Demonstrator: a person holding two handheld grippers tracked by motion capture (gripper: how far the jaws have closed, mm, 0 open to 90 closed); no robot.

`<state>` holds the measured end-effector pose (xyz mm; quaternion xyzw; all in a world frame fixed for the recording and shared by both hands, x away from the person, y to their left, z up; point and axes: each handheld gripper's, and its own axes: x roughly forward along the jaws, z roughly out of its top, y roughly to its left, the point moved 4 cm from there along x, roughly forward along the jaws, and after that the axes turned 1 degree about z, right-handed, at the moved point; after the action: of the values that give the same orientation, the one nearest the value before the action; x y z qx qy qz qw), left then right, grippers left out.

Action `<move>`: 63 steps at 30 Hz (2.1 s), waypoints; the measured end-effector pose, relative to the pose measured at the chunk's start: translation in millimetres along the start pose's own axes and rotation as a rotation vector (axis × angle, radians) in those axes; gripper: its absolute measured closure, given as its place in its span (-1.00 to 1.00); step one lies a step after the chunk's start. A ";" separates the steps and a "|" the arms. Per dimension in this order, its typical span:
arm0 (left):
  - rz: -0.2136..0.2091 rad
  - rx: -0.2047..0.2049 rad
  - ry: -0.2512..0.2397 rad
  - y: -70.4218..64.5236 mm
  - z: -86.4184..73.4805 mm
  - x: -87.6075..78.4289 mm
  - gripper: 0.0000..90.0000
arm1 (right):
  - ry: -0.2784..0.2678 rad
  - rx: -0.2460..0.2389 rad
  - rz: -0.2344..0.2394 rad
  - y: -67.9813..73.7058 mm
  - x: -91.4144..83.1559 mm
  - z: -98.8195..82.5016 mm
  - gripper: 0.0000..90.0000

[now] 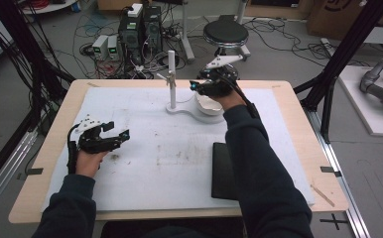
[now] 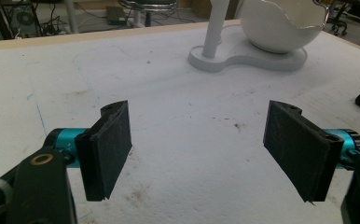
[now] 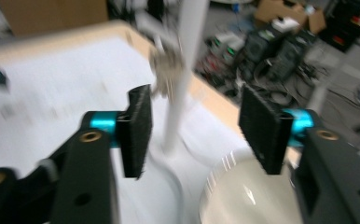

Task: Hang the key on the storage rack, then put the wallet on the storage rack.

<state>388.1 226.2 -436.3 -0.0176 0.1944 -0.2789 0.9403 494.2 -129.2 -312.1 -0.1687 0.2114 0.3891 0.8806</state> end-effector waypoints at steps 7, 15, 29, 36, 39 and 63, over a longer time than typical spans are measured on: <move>0.006 -0.027 -0.065 -0.1 5.5 -4.5 -0.53 | 0.116 0.091 0.003 -8.5 -28.9 -67.2 -0.50; 0.003 -0.031 -0.059 3.2 4.1 -2.3 -0.54 | 0.089 0.137 -0.013 -6.1 -63.2 -130.7 -0.52; -0.006 -0.010 -0.051 -2.7 3.5 -2.8 -0.52 | 0.079 0.187 -0.035 -3.2 -77.8 -172.0 -0.52; -0.002 -0.013 -0.035 -1.1 1.6 0.3 -0.50 | 0.086 0.198 -0.049 -4.9 -86.5 -181.9 -0.52; -0.003 -0.013 -0.029 -1.4 1.1 0.7 -0.50 | 0.108 0.226 -0.026 -5.3 -89.2 -189.3 -0.52; -0.019 0.027 0.000 -18.2 2.8 13.1 -0.49 | 0.385 0.174 0.210 34.1 -75.6 -215.9 -0.55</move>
<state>389.8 203.7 -435.8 -0.0068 0.1905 -0.2906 0.9377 370.4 -253.4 -462.9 -0.1402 0.4244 0.4196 0.7900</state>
